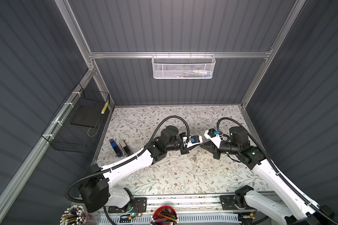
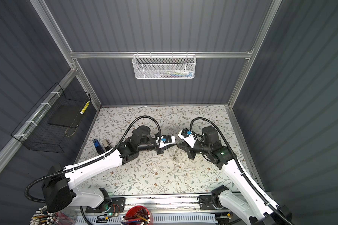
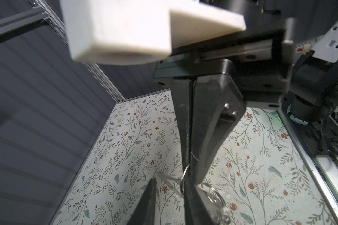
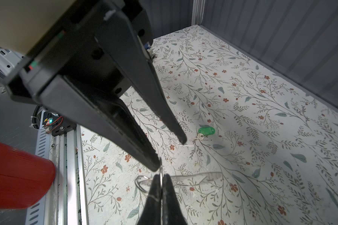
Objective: Put the keys on the keyring
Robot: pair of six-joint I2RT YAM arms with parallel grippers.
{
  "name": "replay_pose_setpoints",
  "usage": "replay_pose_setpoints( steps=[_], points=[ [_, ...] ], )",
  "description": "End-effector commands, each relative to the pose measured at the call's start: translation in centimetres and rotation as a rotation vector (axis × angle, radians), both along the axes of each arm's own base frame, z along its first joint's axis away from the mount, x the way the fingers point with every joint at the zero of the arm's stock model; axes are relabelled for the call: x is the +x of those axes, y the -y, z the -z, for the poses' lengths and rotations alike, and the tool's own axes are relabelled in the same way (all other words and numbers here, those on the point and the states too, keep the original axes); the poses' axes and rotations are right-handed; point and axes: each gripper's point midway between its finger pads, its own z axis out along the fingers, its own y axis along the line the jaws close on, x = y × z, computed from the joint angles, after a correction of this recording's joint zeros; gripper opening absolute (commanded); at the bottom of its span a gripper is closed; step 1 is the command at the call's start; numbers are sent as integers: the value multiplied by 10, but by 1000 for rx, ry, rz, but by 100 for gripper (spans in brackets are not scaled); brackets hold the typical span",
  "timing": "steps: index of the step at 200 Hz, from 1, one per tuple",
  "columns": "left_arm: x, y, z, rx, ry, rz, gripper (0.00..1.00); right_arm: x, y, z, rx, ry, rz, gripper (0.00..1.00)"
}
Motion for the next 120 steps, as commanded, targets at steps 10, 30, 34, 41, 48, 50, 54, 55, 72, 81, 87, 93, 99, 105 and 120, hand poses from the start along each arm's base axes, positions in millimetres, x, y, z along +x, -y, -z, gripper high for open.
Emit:
replay_pose_setpoints(
  steps=[10, 30, 34, 41, 48, 50, 54, 55, 72, 81, 87, 93, 99, 105, 120],
  points=[
    [2, 4, -1, 7, -24, 4, 25, 2, -4, -16, 36, 15, -8, 0],
    [0, 7, 2, 25, -22, 14, 21, 5, -6, -22, 51, 33, -6, 0],
    [1, 7, 2, 29, -21, 15, 19, 5, -6, -22, 53, 32, -7, 0],
    [0, 9, 3, 35, -20, 23, 14, 5, -7, -23, 59, 30, -8, 0],
    [-1, 10, 3, 39, -19, 28, 9, 5, -7, -23, 64, 24, -6, 0],
    [-1, 11, 3, 42, -19, 29, 7, 6, -8, -24, 65, 24, -7, 0],
    [-2, 12, 4, 45, -19, 33, 4, 6, -8, -24, 69, 20, -3, 0],
    [-2, 12, 4, 46, -19, 34, 3, 6, -8, -25, 71, 20, -3, 0],
    [-4, 16, 5, 61, -20, 48, 0, 10, -9, -26, 87, -1, 18, 0],
    [-6, 17, 7, 71, -16, 60, 0, 13, -9, -27, 96, -14, 33, 0],
    [-8, 17, 8, 76, -12, 67, 0, 15, -9, -29, 104, -24, 47, 0],
    [-10, 18, 8, 77, -8, 74, 0, 18, -9, -29, 108, -34, 57, 0],
    [-11, 18, 9, 78, -7, 79, 0, 20, -9, -29, 114, -47, 70, 0],
    [-12, 18, 9, 76, -4, 83, 0, 23, -8, -29, 116, -62, 86, 0],
    [-13, 16, 9, 77, -3, 80, 5, 30, -4, -25, 114, -94, 126, 0]
  ],
)
